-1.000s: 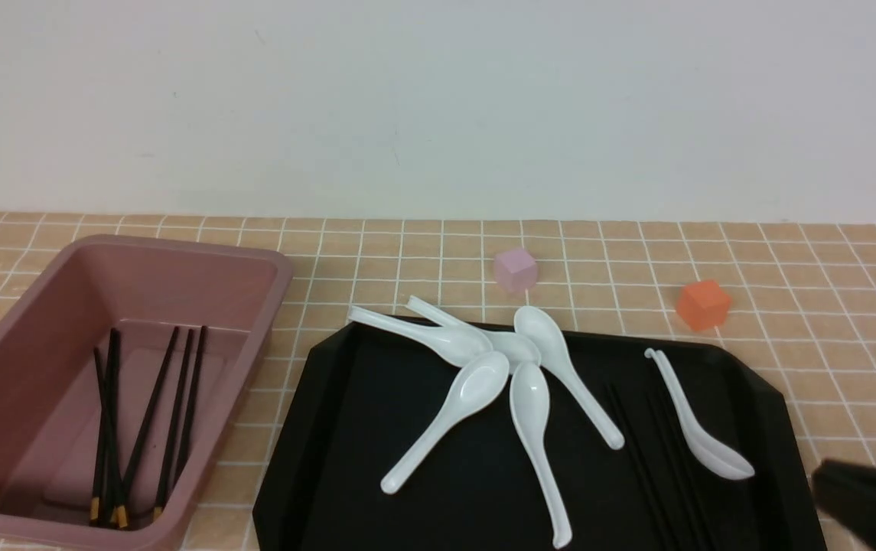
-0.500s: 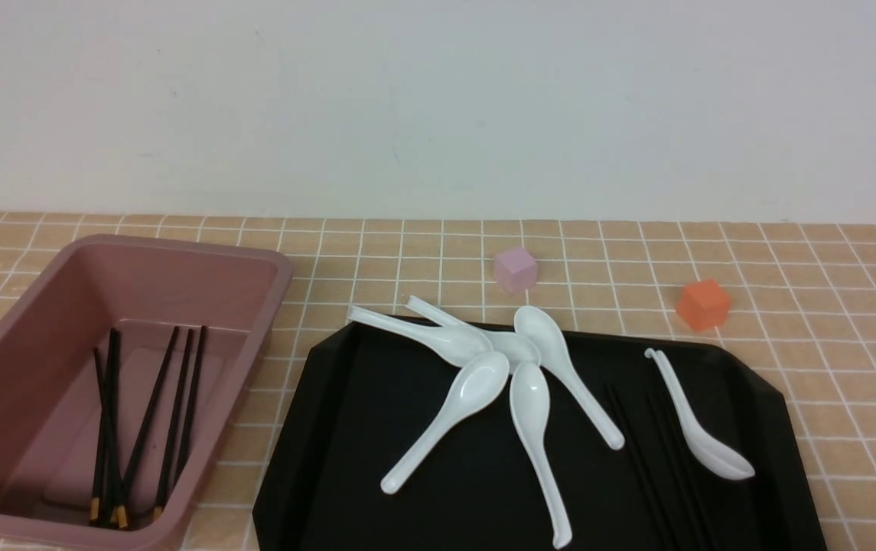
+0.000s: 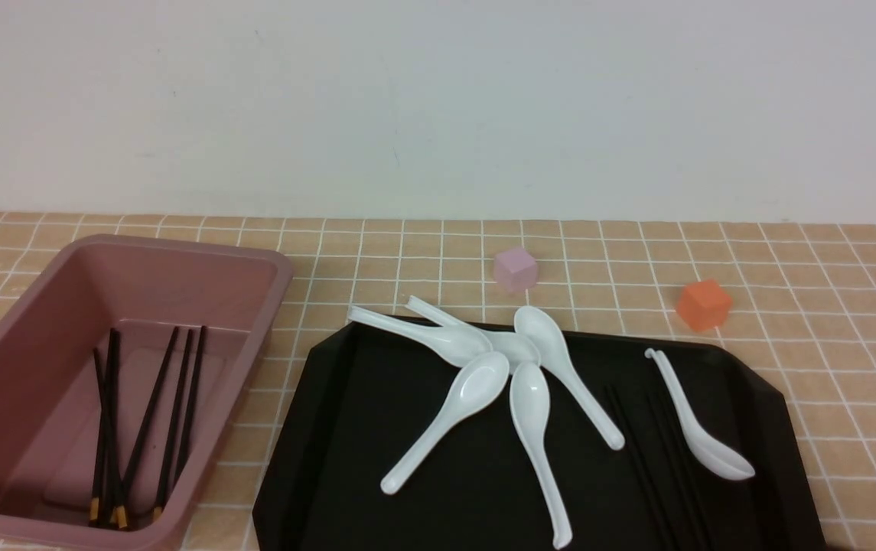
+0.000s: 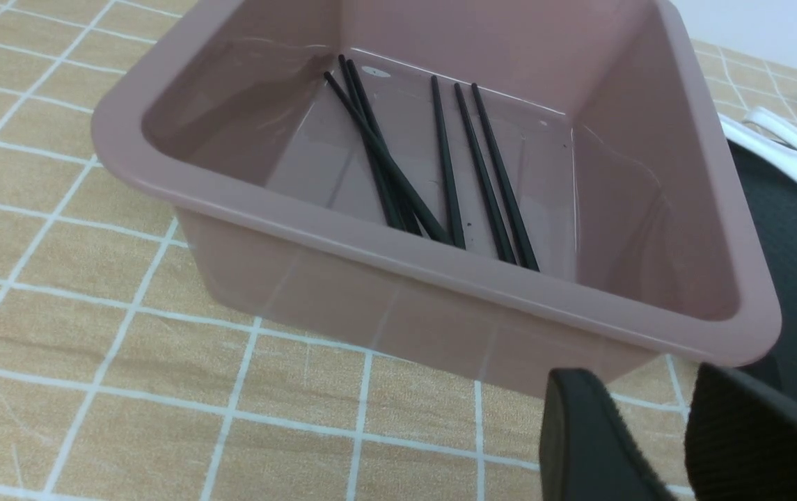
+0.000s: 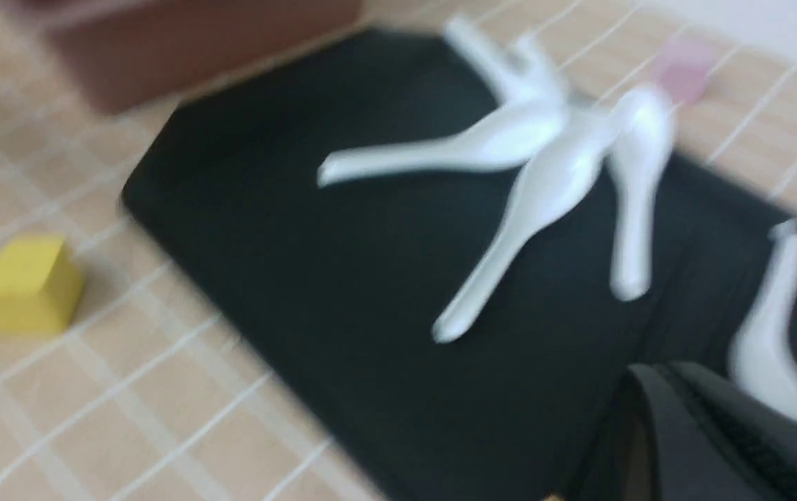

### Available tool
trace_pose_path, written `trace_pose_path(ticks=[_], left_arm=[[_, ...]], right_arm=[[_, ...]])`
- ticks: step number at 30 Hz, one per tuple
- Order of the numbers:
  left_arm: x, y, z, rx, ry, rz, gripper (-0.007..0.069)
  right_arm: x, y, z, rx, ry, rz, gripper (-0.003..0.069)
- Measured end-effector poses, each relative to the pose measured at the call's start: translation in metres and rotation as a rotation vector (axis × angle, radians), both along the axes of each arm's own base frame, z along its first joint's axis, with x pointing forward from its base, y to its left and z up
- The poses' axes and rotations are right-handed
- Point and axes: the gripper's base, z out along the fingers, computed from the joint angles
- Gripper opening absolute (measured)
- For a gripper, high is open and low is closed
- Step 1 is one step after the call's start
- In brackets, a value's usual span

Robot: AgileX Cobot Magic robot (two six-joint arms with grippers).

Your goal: On brown tablecloth take chopsticks from black tray and put them in box.

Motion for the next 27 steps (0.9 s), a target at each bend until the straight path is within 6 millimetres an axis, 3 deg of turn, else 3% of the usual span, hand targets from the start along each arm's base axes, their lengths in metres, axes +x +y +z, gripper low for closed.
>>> trace_pose_path(ticks=[5,11,17,27], left_arm=[[0.0,0.0,0.0,0.0,0.0,0.0,0.0238],[0.0,0.0,0.0,0.0,0.0,0.0,0.0238],[0.0,0.0,0.0,0.0,0.0,0.0,0.0238],[0.0,0.0,0.0,0.0,0.001,0.0,0.0238]], right_arm=[[-0.004,-0.024,-0.005,0.035,-0.063,-0.228,0.0043],[-0.016,-0.043,-0.039,0.109,-0.099,-0.49,0.0052],[-0.019,-0.047,-0.052,0.098,-0.054,-0.572,0.0061],[-0.02,-0.048,-0.054,0.085,-0.02,-0.593,0.0078]])
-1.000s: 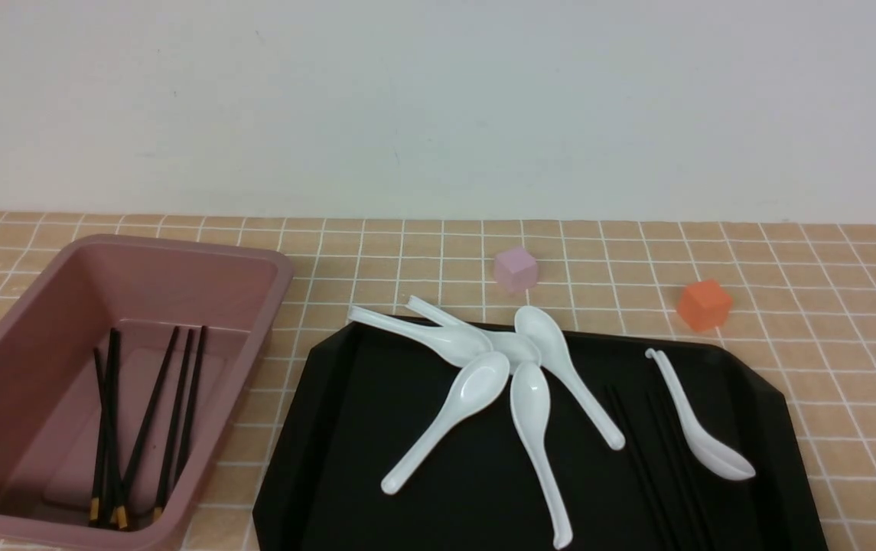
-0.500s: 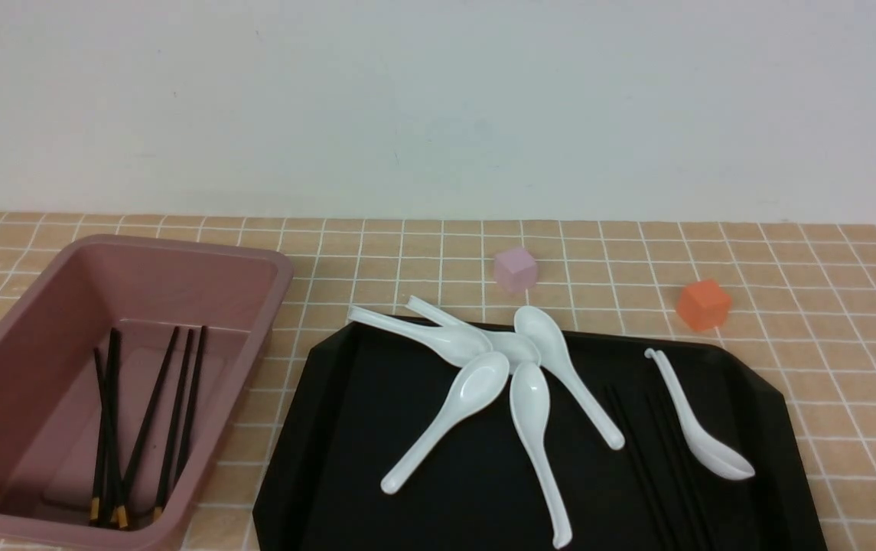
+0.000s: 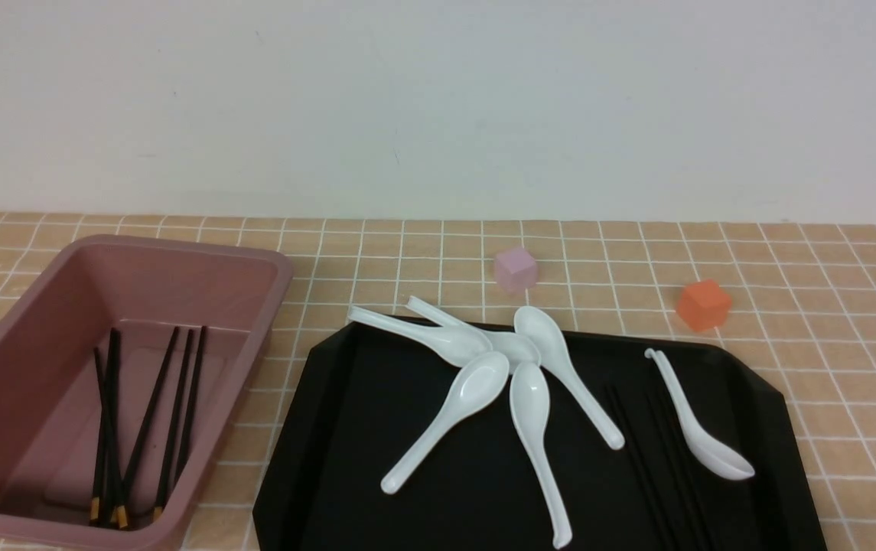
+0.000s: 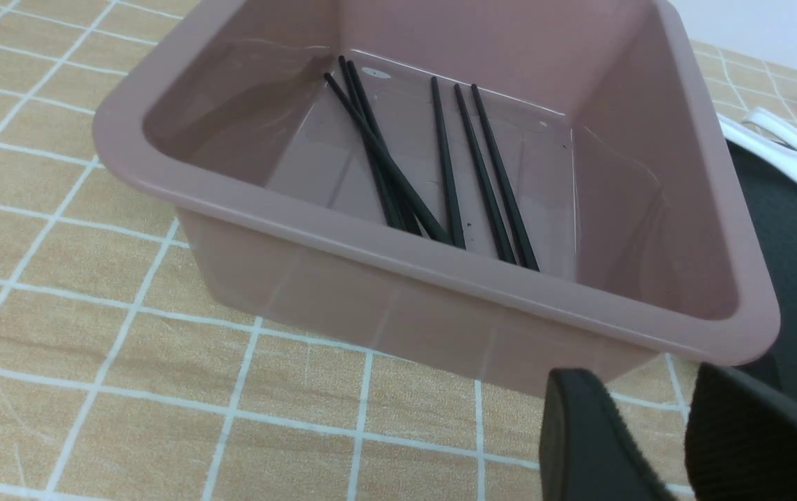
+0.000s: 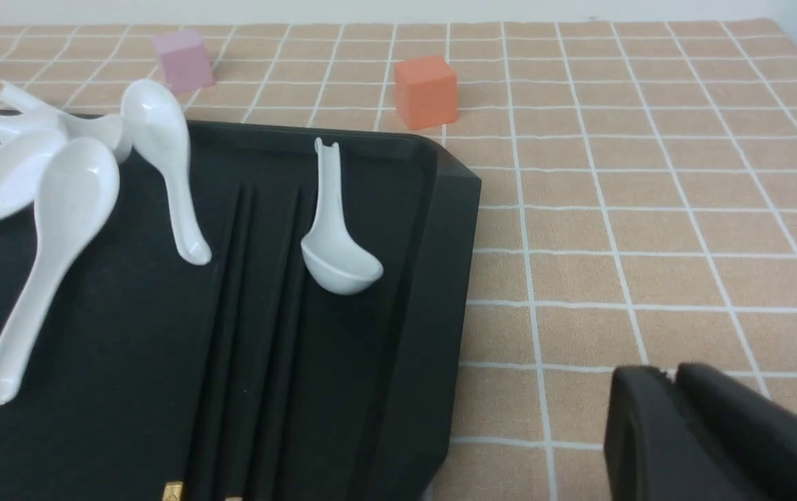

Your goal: On brown tablecloth take chopsticks from black tray and put them in box.

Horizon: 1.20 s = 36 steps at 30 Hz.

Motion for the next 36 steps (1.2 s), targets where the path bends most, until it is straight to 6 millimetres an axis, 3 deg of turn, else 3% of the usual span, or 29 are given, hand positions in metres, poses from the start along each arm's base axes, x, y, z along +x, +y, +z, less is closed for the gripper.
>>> trace_pose_path(ticks=[36], left_arm=[[0.0,0.0,0.0001,0.0,-0.001,0.0,0.0239]], right_arm=[[0.0,0.0,0.0,0.0,0.0,0.0,0.0114]])
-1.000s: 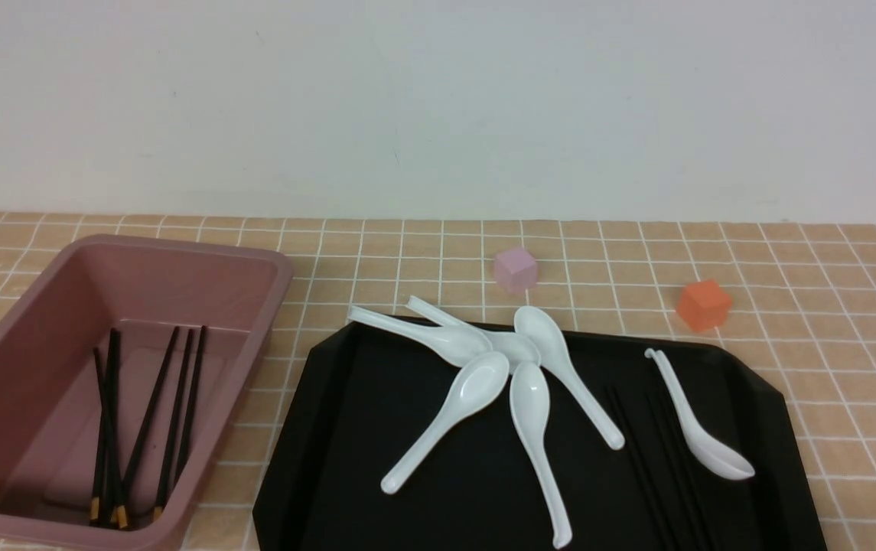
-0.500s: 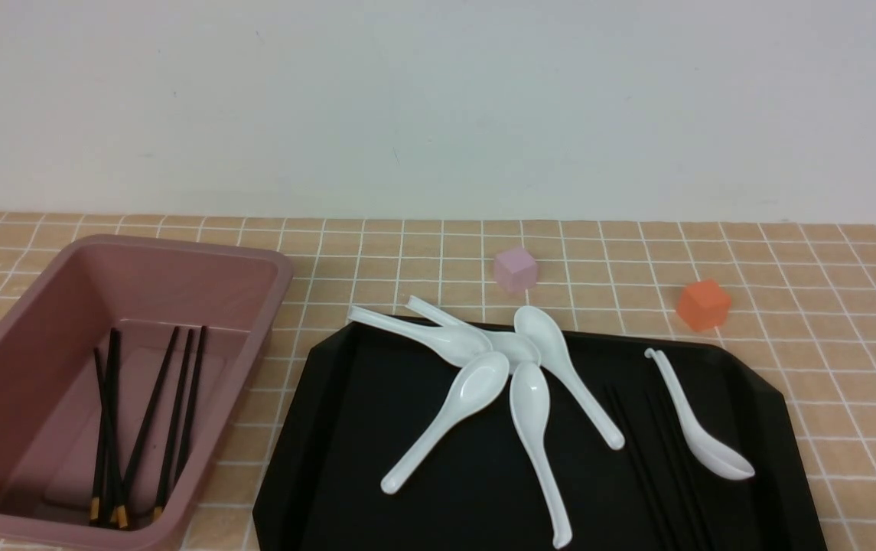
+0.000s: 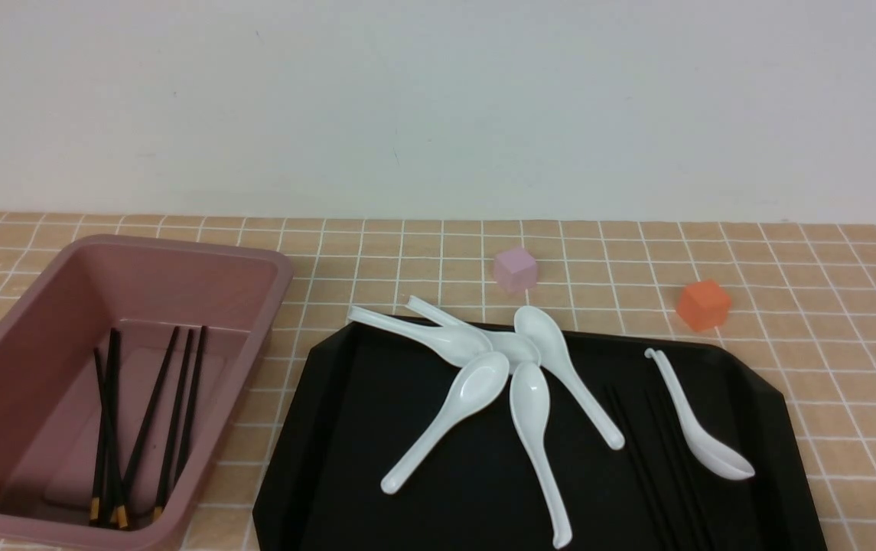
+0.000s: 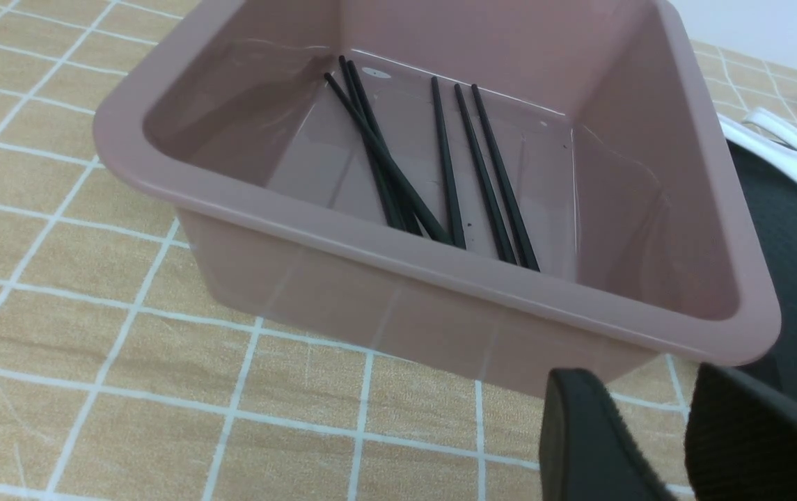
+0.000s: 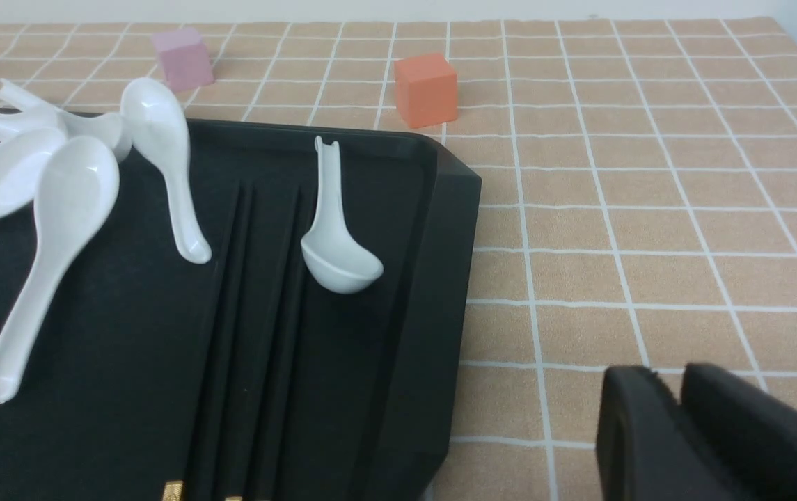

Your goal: On brown tablecloth take chopsticks from black tray and put them in box.

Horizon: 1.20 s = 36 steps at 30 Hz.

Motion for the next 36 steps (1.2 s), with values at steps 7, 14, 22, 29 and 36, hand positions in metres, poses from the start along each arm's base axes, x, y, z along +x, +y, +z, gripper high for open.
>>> trace_pose_path(ticks=[7,14,22,29,36], left_arm=[[0.0,0.0,0.0,0.0,0.0,0.0,0.0239],[0.0,0.0,0.0,0.0,0.0,0.0,0.0239],[0.0,0.0,0.0,0.0,0.0,0.0,0.0239],[0.0,0.0,0.0,0.0,0.0,0.0,0.0239],[0.0,0.0,0.0,0.0,0.0,0.0,0.0239]], right_arm=[[0.0,0.0,0.0,0.0,0.0,0.0,0.0124],[0.0,0.0,-0.0001,0.0,0.001,0.0,0.0129],[0.0,0.0,-0.0001,0.0,0.001,0.0,0.0132],[0.0,0.0,-0.0001,0.0,0.001,0.0,0.0136],[0.0,0.0,-0.0001,0.0,0.001,0.0,0.0145]])
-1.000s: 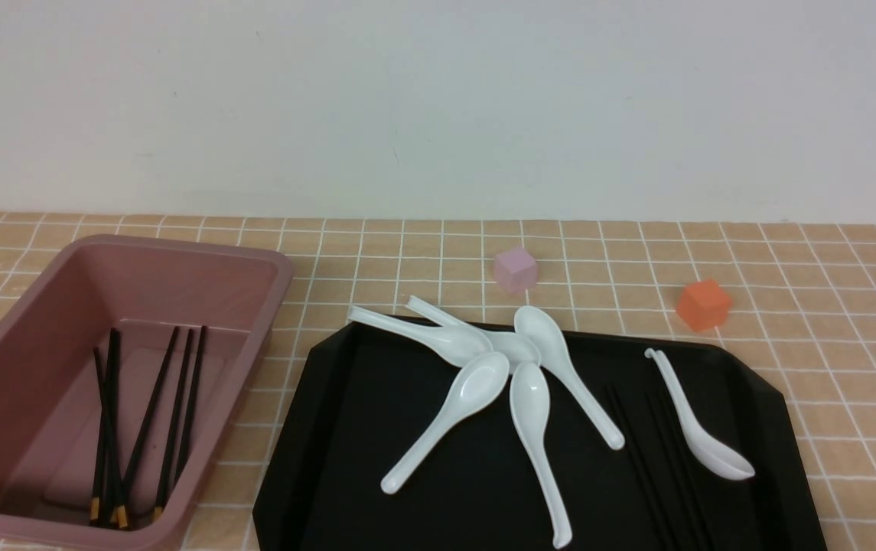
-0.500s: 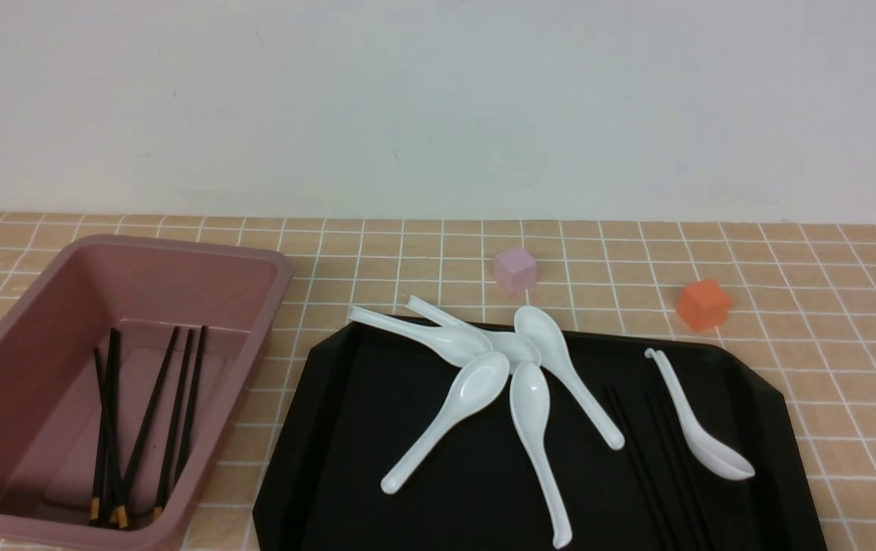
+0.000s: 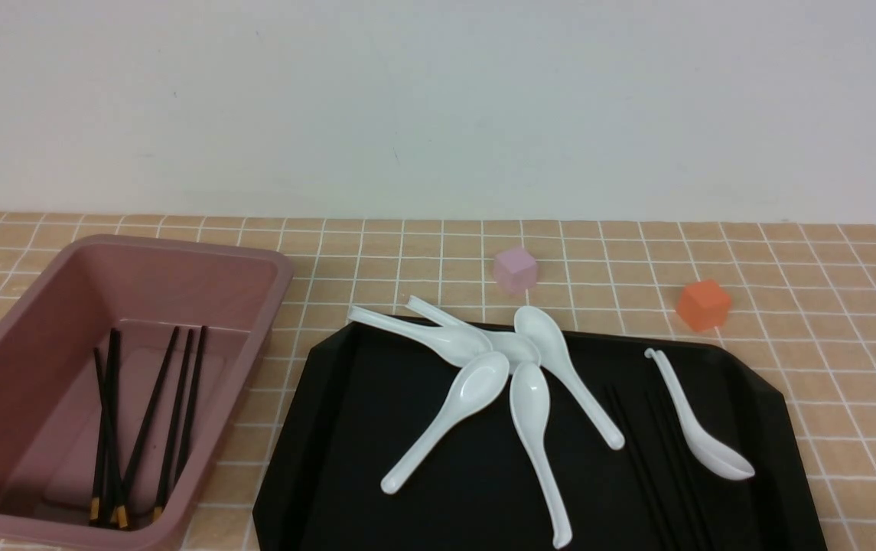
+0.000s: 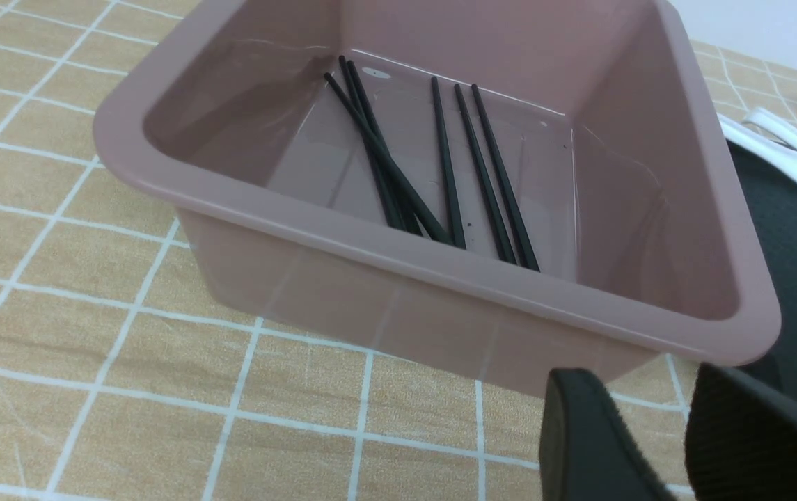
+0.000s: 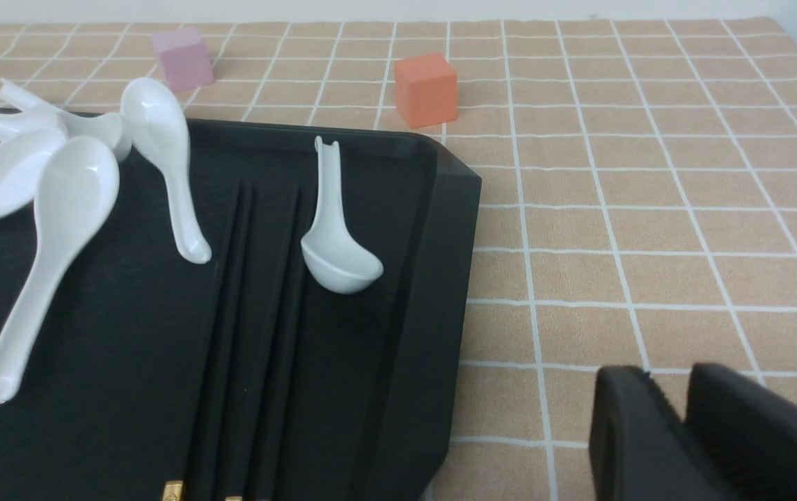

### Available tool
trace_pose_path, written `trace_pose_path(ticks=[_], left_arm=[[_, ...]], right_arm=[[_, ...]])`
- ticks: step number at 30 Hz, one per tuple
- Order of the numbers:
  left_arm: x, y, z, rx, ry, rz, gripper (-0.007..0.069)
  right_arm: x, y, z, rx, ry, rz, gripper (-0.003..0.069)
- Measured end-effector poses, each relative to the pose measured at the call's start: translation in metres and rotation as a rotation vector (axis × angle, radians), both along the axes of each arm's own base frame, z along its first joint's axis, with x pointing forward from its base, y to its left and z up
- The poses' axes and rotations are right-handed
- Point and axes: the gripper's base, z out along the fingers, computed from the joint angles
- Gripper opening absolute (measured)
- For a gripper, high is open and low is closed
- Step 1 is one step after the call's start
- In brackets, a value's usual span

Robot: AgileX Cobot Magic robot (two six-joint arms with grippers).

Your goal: On brown tablecloth take chopsticks from black tray and put them in box.

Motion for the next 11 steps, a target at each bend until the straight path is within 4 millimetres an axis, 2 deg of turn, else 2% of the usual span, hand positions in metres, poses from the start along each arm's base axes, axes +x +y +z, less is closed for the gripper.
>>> trace_pose_path(ticks=[11], left_arm=[[0.0,0.0,0.0,0.0,0.0,0.0,0.0239]], right_arm=[[0.0,0.0,0.0,0.0,0.0,0.0,0.0154]])
